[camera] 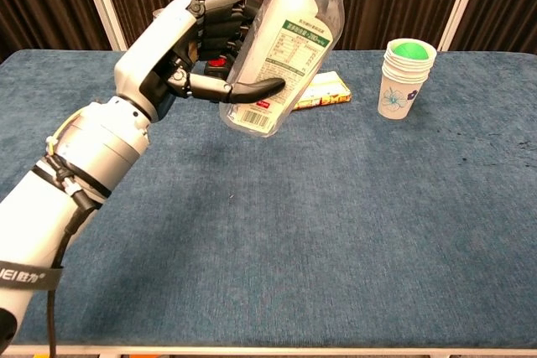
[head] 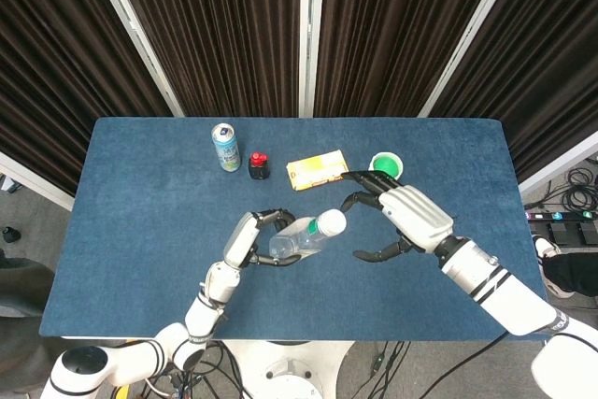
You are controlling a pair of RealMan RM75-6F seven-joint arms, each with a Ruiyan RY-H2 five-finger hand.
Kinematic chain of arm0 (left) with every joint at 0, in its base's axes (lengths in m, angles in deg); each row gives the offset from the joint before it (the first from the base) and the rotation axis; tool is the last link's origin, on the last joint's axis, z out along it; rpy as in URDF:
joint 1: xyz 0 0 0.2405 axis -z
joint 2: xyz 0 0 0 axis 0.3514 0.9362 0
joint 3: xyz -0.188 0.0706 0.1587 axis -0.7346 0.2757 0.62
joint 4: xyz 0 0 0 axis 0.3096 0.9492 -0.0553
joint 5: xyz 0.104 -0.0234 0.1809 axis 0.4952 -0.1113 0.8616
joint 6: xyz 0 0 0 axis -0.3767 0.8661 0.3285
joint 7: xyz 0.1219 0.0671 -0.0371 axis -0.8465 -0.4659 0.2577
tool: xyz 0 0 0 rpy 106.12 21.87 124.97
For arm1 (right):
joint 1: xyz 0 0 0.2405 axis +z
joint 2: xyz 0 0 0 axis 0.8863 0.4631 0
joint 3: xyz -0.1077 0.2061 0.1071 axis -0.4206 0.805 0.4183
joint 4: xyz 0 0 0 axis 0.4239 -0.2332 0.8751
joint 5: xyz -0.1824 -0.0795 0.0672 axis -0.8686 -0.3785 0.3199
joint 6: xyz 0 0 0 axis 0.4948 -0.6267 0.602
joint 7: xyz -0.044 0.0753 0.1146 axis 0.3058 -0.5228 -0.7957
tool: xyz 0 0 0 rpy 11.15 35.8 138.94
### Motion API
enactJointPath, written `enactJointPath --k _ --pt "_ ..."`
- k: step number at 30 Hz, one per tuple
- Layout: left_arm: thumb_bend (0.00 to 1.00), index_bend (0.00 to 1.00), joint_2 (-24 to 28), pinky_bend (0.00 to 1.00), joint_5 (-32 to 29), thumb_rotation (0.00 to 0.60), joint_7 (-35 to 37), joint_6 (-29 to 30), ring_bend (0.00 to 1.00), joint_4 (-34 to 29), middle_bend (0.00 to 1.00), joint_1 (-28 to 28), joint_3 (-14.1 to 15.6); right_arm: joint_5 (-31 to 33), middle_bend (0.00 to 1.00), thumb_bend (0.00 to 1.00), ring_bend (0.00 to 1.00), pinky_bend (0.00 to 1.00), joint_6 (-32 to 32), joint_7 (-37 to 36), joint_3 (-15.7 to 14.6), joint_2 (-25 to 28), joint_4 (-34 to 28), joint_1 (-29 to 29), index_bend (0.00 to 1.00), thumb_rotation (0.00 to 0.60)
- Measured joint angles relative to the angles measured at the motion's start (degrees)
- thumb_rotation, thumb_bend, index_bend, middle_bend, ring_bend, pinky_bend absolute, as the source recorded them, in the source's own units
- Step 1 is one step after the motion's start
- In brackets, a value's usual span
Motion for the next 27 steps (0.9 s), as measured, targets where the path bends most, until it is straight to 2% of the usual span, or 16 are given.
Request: enactJointPath --k 27 --pt "0.34 0.6 0.03 0.57 -0.88 0.6 -0.75 -0.43 0.54 -0.21 0.63 0.3 0.67 2.46 0.05 0.09 0.0 0.0 -0.71 3.99 0.84 -1.98 -0.96 1.71 0.33 0.513"
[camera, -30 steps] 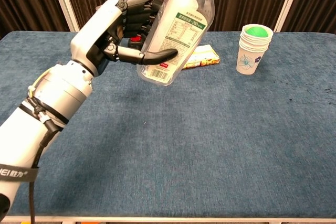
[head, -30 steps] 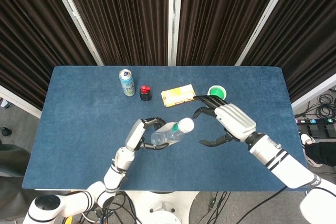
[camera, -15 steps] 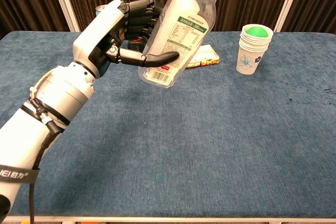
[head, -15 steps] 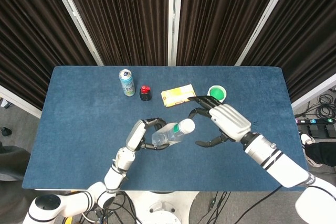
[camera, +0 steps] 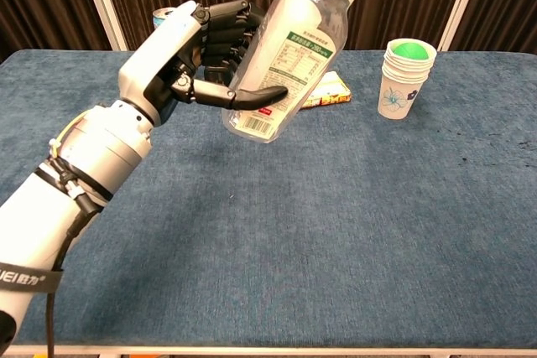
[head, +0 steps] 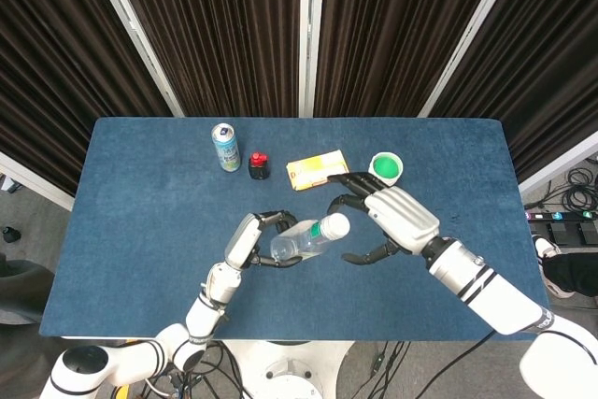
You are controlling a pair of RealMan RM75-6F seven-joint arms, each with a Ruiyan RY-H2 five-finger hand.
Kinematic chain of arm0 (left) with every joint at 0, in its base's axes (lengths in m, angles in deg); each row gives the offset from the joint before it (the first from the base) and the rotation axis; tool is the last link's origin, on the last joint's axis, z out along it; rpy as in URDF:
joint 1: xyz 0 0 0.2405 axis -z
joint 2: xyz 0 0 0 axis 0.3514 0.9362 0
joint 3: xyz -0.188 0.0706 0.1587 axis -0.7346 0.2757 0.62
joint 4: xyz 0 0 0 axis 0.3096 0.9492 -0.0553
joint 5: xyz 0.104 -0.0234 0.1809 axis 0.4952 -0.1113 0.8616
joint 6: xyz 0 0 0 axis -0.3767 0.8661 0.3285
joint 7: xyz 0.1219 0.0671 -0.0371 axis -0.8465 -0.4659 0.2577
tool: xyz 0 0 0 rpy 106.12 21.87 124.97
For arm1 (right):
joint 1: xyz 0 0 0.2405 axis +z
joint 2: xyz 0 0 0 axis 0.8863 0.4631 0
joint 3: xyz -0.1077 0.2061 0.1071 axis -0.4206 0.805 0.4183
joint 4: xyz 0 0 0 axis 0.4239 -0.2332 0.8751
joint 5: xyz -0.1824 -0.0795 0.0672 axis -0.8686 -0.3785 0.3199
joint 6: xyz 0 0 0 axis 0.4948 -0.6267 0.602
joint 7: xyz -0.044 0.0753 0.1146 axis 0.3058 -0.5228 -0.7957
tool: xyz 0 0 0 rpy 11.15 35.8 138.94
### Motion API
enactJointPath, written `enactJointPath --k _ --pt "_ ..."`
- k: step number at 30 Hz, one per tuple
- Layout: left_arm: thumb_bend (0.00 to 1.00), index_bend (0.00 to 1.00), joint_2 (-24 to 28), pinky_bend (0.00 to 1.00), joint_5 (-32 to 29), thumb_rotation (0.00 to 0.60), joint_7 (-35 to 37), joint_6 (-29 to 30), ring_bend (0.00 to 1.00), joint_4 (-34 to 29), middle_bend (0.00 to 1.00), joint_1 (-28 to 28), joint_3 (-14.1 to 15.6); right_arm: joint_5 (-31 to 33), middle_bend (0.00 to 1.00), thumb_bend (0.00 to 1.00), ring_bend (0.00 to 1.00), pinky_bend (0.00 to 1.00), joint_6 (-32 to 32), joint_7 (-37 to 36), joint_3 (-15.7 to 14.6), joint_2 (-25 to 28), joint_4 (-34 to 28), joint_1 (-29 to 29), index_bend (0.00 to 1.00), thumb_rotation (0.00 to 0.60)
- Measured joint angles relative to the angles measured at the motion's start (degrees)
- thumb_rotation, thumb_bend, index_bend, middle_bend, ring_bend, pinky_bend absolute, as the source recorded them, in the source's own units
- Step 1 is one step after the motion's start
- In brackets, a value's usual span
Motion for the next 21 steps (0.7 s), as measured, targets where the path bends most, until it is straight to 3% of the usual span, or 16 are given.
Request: enactJointPath --k 21 --pt "0.34 0.6 -0.54 0.57 -0.18 0.6 1.1 0.6 0.54 0.51 0.63 -0.15 0.11 1.2 0.05 0.09 0.0 0.0 0.29 1.99 -0.09 -1.15 0.65 0.27 0.29 0.509"
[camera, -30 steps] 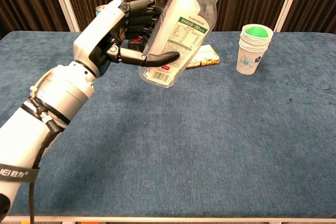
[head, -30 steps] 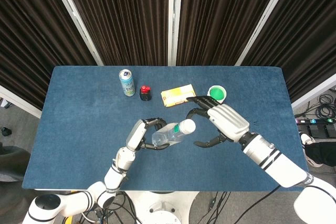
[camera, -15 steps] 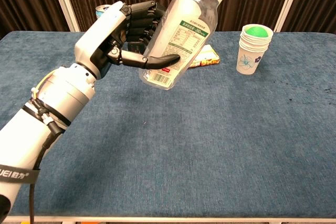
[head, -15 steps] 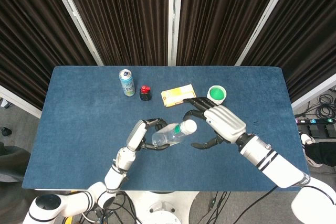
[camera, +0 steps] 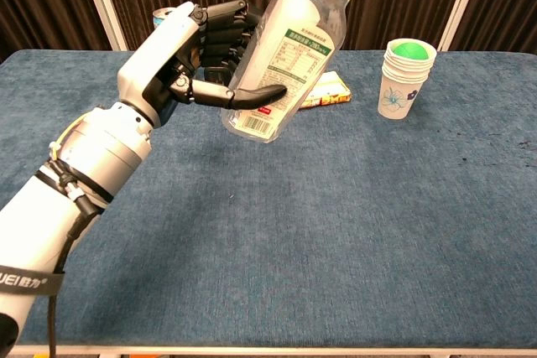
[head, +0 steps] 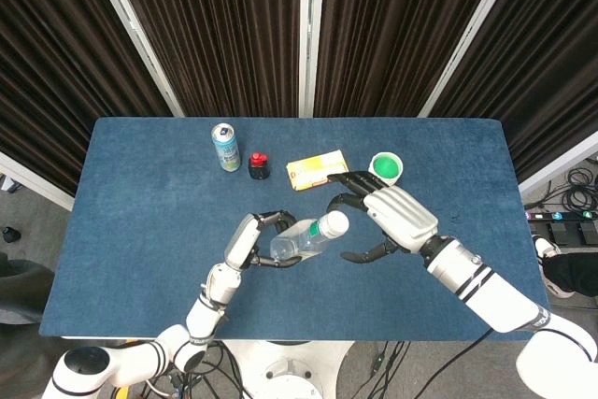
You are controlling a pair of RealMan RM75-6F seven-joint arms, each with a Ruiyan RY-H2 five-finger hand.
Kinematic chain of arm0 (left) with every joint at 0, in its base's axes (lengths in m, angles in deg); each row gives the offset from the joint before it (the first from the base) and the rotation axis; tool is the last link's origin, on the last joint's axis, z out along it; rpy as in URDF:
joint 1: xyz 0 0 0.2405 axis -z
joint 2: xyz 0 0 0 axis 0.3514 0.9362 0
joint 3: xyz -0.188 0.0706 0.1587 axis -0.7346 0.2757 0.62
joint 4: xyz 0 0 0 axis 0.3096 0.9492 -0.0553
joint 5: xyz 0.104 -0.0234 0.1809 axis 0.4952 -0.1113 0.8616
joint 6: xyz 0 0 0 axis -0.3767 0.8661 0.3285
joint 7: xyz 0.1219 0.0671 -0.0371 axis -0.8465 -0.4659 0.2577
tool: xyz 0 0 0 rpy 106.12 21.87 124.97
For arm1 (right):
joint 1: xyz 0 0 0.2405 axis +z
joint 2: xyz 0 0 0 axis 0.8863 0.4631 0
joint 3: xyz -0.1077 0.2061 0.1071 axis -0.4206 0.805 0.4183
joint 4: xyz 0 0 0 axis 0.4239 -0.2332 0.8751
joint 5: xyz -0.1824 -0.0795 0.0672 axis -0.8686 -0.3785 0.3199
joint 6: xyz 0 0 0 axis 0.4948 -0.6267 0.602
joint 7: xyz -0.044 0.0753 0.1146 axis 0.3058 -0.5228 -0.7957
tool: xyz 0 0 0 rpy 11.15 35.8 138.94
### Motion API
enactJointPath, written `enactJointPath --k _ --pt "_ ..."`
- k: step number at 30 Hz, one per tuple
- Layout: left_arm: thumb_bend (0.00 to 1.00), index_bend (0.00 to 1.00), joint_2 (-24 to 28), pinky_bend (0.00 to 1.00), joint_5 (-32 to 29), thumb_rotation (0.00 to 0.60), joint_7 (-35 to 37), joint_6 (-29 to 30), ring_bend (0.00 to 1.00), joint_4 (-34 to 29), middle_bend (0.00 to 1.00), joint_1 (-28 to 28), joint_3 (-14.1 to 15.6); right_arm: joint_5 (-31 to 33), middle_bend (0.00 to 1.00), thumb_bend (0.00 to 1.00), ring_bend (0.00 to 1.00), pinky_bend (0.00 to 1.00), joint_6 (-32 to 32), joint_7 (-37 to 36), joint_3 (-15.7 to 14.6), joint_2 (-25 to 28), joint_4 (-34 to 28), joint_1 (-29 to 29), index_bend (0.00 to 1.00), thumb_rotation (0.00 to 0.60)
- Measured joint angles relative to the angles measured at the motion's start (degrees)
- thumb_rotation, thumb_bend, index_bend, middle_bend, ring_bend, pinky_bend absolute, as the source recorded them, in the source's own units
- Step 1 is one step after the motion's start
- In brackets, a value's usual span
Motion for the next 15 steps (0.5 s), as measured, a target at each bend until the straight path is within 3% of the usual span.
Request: enactJointPath --k 15 --pt "0.34 0.61 -0.01 0.58 0.09 0.6 0.37 0.53 0.54 -0.04 0.63 -0.18 0.1 0.32 0.05 0.12 0.0 0.0 2.7 0.96 0.42 -1.0 0.28 -0.7 0.28 0.509"
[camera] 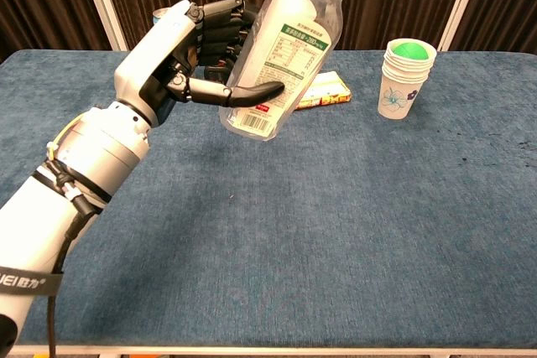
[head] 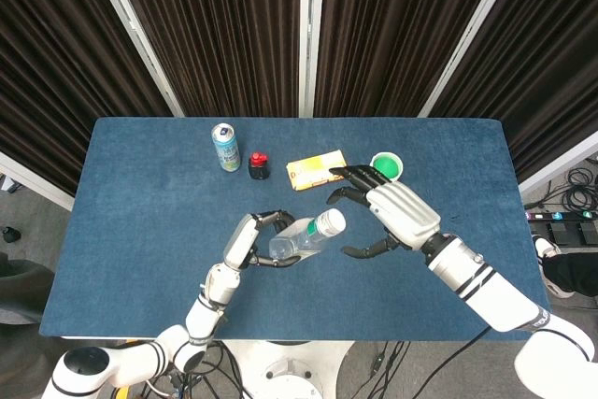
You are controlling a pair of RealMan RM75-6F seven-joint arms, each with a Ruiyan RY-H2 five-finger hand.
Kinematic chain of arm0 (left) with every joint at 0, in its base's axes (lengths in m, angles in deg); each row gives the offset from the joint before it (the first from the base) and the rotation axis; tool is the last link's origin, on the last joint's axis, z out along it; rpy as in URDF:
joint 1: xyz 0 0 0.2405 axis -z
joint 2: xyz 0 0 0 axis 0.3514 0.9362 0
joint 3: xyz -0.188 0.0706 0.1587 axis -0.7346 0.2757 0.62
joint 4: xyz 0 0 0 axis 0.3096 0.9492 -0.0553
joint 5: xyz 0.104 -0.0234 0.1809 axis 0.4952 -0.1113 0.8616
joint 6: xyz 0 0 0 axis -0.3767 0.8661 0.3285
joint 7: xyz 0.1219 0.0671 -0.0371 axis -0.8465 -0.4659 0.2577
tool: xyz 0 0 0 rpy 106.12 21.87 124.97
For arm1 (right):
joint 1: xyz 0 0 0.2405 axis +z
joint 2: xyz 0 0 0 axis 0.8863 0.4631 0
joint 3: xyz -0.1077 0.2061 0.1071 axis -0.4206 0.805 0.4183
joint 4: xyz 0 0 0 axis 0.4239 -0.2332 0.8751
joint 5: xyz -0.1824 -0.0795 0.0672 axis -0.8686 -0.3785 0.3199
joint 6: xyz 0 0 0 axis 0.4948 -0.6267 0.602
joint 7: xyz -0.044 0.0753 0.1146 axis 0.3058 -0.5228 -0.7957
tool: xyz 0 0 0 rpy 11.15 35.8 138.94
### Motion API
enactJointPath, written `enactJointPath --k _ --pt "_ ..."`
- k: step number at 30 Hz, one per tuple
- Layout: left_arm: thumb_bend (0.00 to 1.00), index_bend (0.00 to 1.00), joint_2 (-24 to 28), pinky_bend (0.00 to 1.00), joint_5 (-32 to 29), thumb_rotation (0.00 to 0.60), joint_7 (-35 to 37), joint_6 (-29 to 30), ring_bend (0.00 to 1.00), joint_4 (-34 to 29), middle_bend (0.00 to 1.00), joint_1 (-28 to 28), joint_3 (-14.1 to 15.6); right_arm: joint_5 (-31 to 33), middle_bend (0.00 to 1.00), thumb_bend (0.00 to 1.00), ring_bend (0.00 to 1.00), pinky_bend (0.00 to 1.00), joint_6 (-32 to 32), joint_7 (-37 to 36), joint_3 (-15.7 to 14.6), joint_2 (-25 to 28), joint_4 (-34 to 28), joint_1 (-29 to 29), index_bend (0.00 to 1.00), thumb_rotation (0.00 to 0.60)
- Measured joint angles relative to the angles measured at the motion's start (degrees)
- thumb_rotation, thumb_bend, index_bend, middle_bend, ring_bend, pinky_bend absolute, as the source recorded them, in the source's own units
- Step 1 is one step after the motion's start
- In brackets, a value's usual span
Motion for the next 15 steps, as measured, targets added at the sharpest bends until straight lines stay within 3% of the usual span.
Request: enactJointPath --k 9,15 --pt "0.34 0.61 -0.27 0.58 0.07 0.6 -0.44 0.24 0.54 -0.08 0.63 -0.08 0.11 0.63 0.07 0.19 0.0 0.0 1.49 1.74 0.37 -1.67 0.46 0.14 0.3 0.596" --pt "0.34 0.61 -0.29 0.58 0.06 0.6 -0.38 0.27 0.54 0.07 0.63 -0.15 0.13 1.28 0.08 0.22 0.0 0.0 1.54 2.34 0.53 -2.15 0.37 0.48 0.34 0.6"
